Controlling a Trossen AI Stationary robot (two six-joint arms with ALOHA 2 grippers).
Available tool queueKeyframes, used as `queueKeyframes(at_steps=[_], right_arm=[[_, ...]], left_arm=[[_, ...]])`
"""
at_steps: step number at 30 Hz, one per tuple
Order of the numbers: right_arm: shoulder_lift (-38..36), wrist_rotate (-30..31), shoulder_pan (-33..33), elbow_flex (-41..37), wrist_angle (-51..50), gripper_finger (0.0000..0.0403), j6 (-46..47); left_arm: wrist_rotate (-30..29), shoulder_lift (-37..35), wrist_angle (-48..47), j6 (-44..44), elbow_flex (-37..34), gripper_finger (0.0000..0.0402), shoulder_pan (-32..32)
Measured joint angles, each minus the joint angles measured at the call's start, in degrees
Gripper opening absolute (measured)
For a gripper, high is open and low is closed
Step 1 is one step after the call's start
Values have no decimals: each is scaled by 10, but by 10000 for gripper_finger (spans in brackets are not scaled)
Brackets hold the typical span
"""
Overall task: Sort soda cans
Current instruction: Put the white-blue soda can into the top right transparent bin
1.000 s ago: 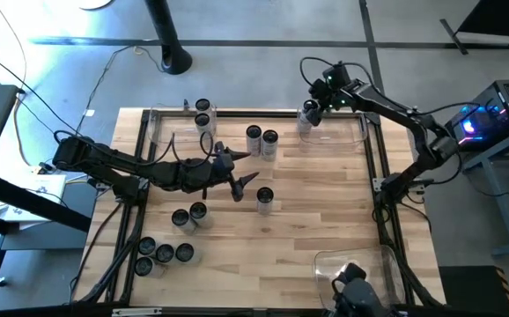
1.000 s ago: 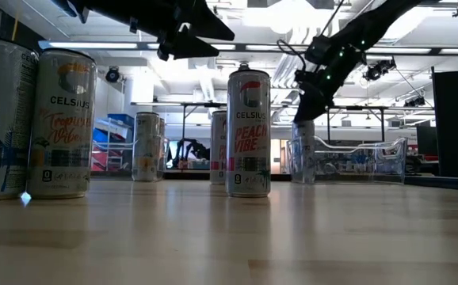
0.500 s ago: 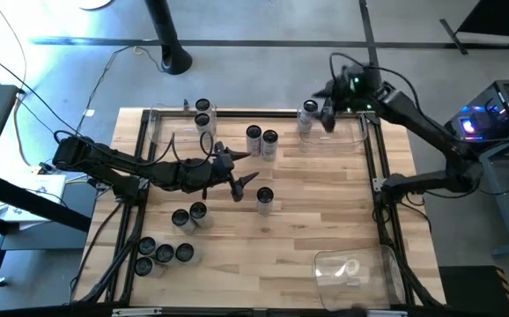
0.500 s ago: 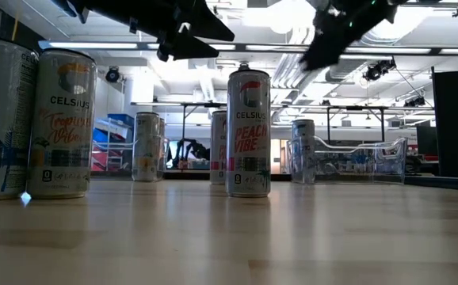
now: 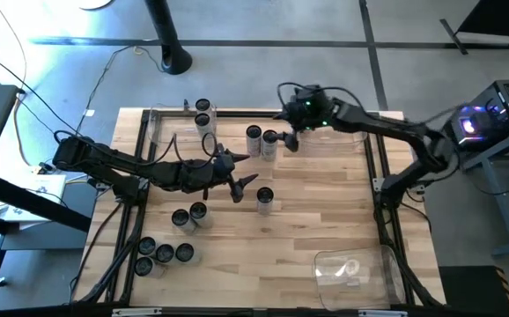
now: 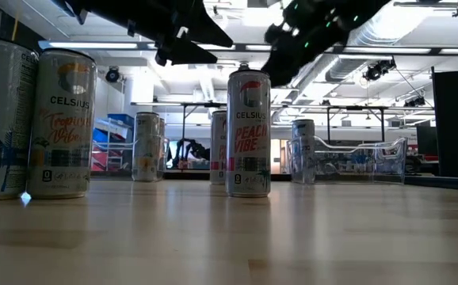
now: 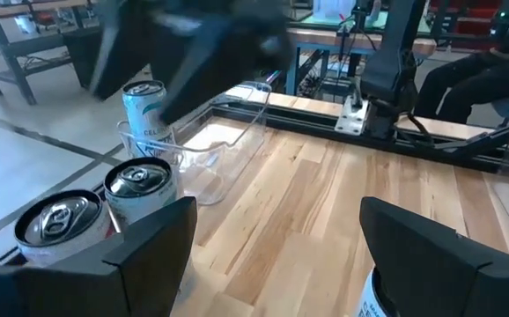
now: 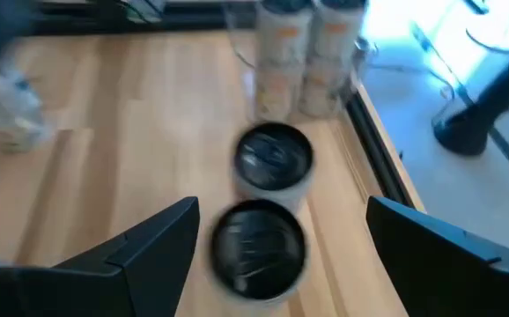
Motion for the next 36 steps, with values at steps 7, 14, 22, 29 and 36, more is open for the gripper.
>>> queueKeyframes(at_steps=[7,14,22,29,36], right_arm=[[66,-3,-7,0,24,323,15],[77,-35,-6,0,27,323,7],[74,-33,-8,0,33,323,6],[63,-35,-5,0,25,323,13],[65,7,17,0,6,323,4]], left_arm=[[0,0,-2,0,0,314,0],[0,0,-3,0,0,314,0],[0,0,-2,0,0,314,0],[0,0,-4,0,0,314,0],[0,0,-8,0,0,314,0]])
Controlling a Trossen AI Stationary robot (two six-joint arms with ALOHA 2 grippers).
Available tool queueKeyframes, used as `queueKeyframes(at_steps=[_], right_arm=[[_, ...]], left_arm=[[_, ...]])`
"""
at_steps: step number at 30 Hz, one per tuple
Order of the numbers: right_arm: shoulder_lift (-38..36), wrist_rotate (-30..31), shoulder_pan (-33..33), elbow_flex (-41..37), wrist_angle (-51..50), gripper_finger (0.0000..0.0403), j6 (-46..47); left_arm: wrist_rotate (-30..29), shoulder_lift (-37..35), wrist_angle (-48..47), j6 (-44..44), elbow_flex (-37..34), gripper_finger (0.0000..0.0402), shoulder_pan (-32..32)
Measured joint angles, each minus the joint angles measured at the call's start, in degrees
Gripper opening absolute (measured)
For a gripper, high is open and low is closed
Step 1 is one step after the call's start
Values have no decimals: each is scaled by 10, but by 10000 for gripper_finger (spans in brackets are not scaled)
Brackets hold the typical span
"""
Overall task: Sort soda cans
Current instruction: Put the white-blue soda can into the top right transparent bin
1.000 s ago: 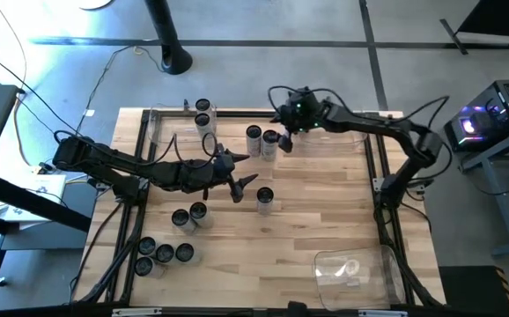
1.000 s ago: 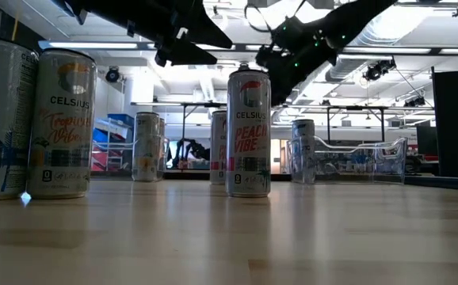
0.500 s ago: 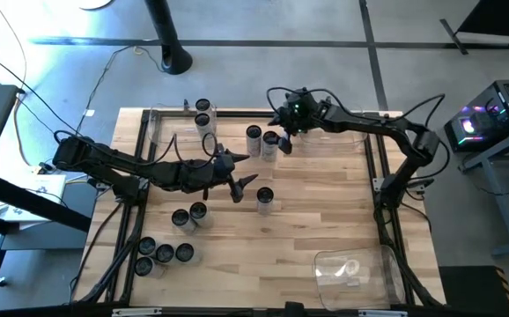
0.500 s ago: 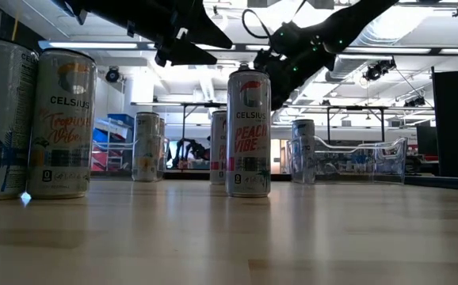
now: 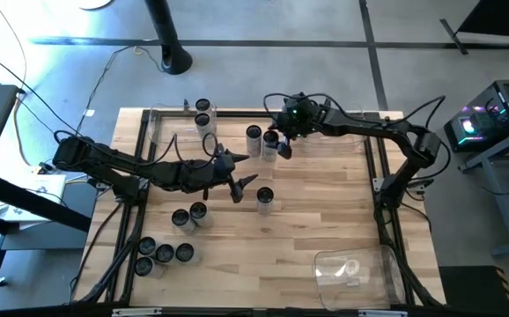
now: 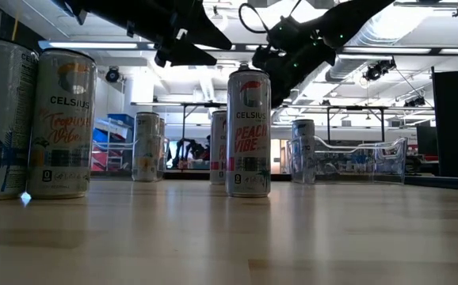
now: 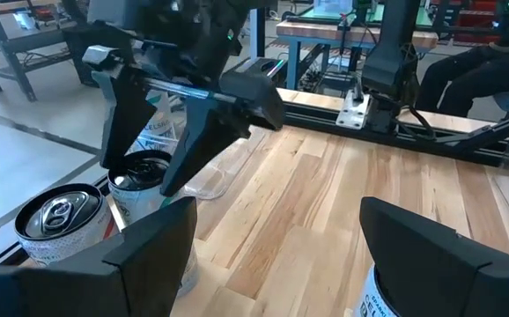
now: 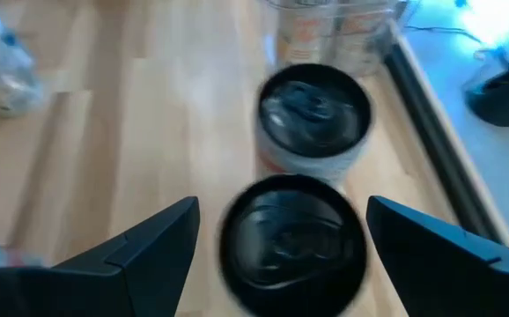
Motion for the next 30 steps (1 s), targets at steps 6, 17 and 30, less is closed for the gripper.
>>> queueKeyframes(at_steps=[6,17,30], right_arm=[[11,16,4,0,-4,323,-2],[44,28,10,0,6,305,2],[-101,61,9,-1,-60,239,17]], left_arm=[[0,0,-1,0,0,314,0],[0,0,-3,-5,0,314,0],[0,0,-6,-5,0,314,0]])
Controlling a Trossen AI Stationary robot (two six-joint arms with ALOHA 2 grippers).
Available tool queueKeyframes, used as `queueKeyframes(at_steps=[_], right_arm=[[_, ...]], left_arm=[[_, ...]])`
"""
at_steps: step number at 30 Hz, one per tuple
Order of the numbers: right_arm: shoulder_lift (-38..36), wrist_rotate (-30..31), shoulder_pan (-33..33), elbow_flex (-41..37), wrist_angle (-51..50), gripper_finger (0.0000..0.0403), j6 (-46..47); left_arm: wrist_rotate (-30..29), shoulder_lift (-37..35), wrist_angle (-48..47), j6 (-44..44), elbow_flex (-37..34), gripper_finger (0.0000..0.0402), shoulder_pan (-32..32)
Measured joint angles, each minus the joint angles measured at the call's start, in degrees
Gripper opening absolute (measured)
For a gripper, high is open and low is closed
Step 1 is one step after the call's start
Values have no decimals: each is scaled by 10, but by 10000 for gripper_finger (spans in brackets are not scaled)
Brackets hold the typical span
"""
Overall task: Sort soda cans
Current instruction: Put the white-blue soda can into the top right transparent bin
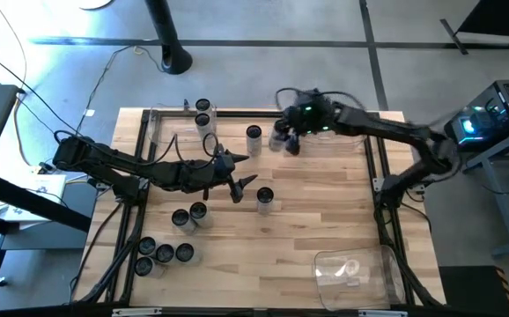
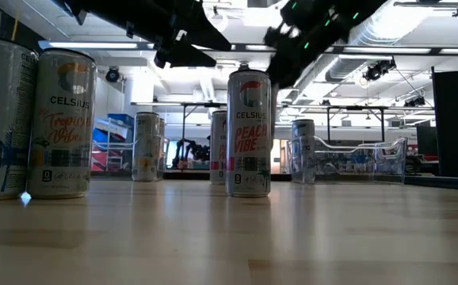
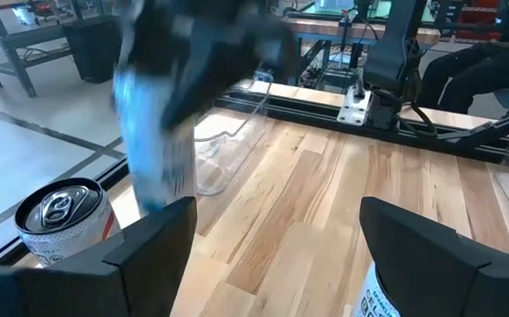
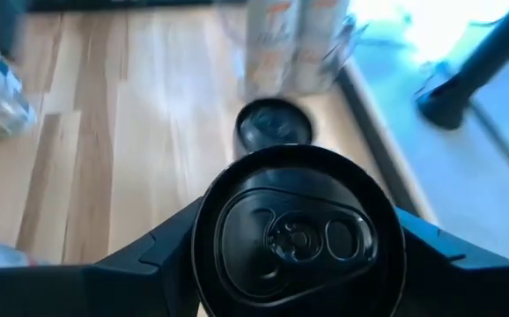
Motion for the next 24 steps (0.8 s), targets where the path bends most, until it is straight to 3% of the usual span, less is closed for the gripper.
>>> queueKeyframes(at_steps=[9,12,16,24], right_arm=[[-170,81,-66,0,-100,239,-26],[-177,59,-111,-3,-132,239,-26],[-175,25,-155,-77,-91,239,-24],[-171,-15,-174,-186,19,239,18]], left_arm=[[0,0,4,0,0,314,0],[0,0,4,0,0,314,0],[0,0,4,0,0,314,0],[0,0,5,0,0,314,0]])
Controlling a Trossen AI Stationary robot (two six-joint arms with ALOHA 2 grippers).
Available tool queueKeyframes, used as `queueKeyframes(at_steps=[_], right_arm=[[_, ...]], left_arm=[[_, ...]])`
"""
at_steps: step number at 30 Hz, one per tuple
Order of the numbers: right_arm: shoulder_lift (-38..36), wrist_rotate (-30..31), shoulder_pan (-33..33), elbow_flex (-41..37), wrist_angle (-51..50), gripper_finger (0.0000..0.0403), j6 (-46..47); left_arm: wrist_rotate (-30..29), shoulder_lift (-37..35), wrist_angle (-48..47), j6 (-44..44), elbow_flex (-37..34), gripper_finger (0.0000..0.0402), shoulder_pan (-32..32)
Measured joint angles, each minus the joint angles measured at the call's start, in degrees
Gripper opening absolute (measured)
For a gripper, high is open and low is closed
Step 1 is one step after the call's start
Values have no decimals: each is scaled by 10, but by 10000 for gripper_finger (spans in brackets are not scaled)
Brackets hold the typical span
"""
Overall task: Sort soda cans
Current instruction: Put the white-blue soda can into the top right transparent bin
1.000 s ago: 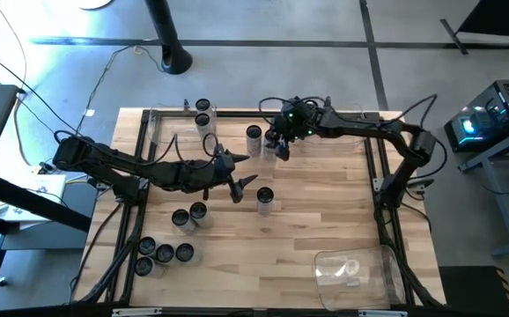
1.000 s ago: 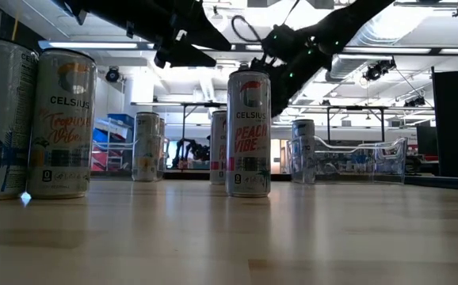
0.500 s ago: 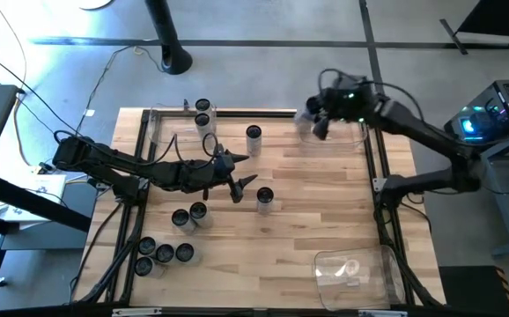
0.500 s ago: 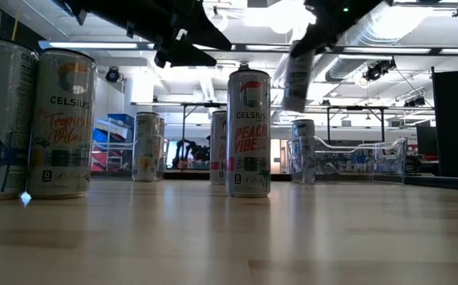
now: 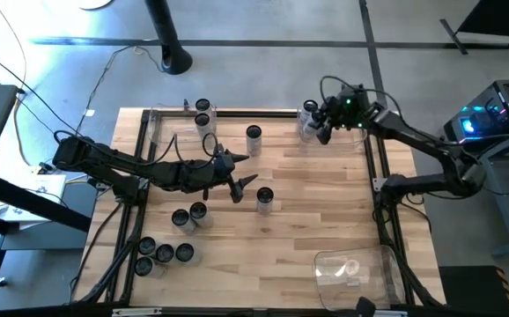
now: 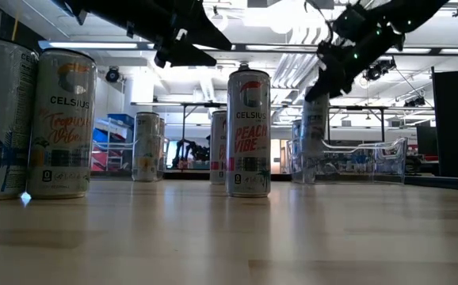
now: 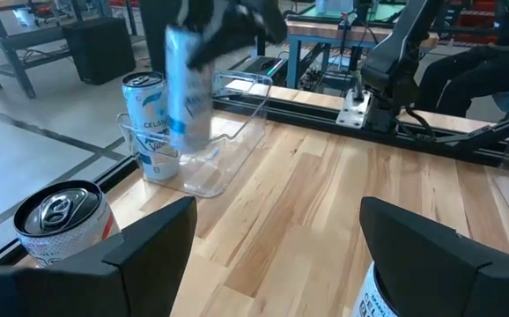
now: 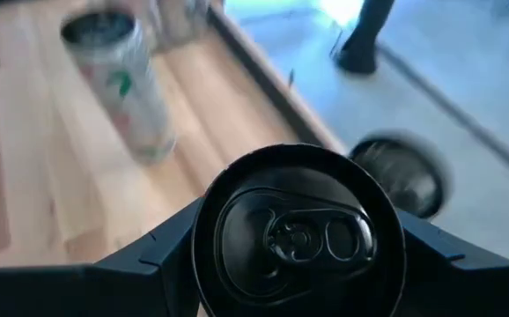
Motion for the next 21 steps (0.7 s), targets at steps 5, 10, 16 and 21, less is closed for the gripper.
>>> queueKeyframes(at_steps=[5,10,16,21], right_arm=[[15,-7,3,-28,27,239,5],[47,-9,4,-36,39,239,11],[84,-10,4,-36,60,239,10],[93,-14,6,-35,66,256,11]], left_arm=[[0,0,0,0,0,314,0],[0,0,0,0,0,314,0],[0,0,0,0,0,314,0],[0,0,0,1,0,314,1]])
